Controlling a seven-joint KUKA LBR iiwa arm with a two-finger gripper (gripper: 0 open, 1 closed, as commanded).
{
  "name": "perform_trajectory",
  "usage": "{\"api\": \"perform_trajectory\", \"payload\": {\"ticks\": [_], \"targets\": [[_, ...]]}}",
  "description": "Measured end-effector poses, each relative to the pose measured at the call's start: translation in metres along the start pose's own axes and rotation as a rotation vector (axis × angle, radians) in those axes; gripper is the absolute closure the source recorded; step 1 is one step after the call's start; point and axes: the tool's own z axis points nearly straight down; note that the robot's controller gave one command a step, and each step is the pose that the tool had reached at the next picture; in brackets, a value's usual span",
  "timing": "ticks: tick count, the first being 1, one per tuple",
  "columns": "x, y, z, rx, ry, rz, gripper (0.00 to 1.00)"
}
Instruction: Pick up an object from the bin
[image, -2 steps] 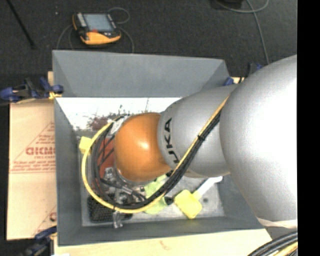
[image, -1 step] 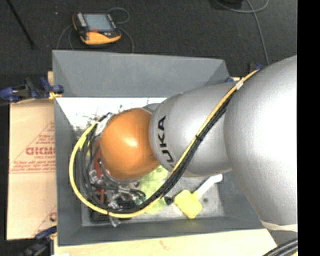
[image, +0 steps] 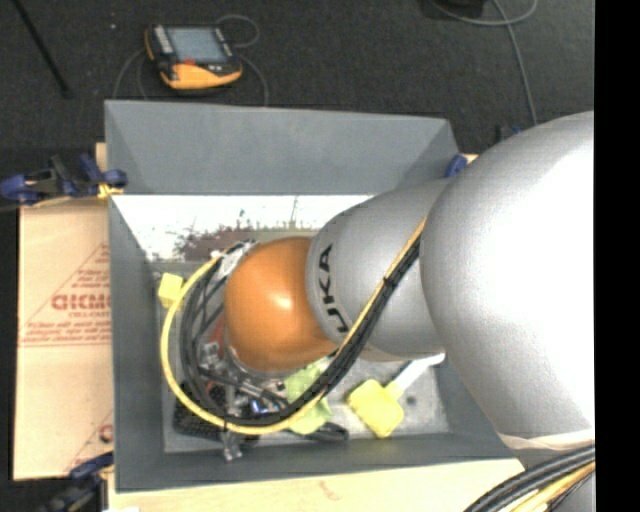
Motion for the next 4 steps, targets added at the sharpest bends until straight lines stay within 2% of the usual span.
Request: {"api": "perform_trajectory", "payload": {"ticks": [1,3,4], "targets": [[-0.011,-0.007,0.020,0.003,-0.015,0.084,1.00],[-0.010,-0.007,0.017,0.003,-0.013,0.084,1.00],[-0.008,-0.008,0.002,0.006,0.000,0.084,1.00]]}}
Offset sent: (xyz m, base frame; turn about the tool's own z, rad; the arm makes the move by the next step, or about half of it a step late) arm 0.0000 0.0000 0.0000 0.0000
